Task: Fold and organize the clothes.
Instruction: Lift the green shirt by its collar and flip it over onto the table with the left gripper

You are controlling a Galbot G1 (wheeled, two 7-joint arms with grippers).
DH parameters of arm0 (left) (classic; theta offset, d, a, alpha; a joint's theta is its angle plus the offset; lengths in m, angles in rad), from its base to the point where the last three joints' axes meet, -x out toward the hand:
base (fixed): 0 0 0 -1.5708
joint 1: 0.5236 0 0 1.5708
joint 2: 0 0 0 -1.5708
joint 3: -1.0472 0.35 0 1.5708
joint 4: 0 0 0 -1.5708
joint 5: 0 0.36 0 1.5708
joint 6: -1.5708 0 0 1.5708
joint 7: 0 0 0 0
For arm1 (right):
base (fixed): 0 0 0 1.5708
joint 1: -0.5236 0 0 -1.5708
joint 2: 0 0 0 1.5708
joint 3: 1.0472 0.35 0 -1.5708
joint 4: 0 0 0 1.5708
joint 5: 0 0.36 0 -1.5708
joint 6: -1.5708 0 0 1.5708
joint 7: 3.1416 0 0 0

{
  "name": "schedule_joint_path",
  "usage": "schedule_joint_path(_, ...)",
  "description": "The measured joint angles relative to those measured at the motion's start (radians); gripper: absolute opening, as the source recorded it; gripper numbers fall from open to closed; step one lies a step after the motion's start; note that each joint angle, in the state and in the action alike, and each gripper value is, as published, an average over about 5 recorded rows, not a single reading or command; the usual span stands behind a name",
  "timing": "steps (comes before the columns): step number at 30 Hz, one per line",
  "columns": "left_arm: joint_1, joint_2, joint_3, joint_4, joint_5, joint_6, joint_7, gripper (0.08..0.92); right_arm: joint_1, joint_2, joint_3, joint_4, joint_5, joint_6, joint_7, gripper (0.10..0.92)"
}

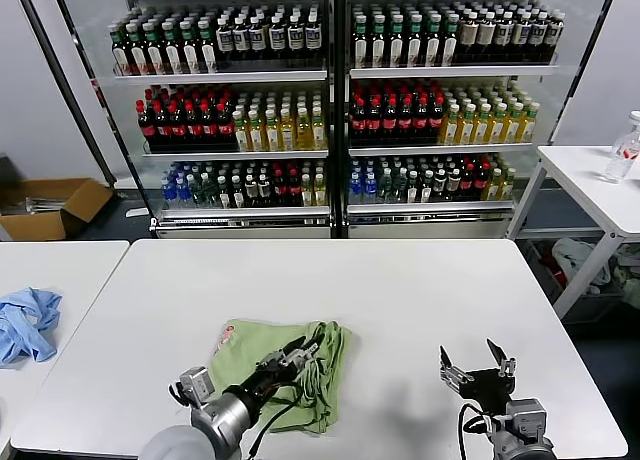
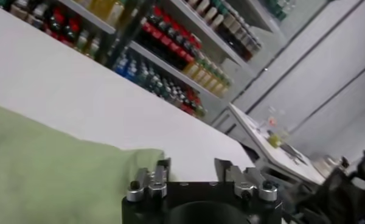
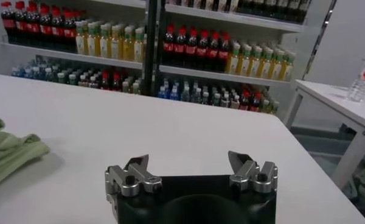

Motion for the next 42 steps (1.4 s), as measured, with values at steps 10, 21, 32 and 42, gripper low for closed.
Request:
schedule_joint_path(10,0.036,0.071,-0.128,0.067,0.171,-0.074,-0.019,0.801,0.017,0.001,-0.009,-0.016,0.0,0.001,0.0,0.823)
schedule_joint_path(21,0.019,0.092,-0.176,0.218,0.263,-0.102,-0.01,0.823,0.009,0.001,-0.002,-0.014,-0.001,0.0,0.001,0.823)
schedule_joint_path(32,0.031,0.077,-0.163,0.244,0.216,-0.091,0.045,0.646,-0.011,0.01,0.018,0.003,-0.002,0.002,0.0,0.823)
schedule_joint_path(42,0.017,0.057,-0.188,0.279,0.082,-0.073,0.071,0.36,-0.028,0.013,0.034,0.014,-0.003,0.004,0.0,0.823)
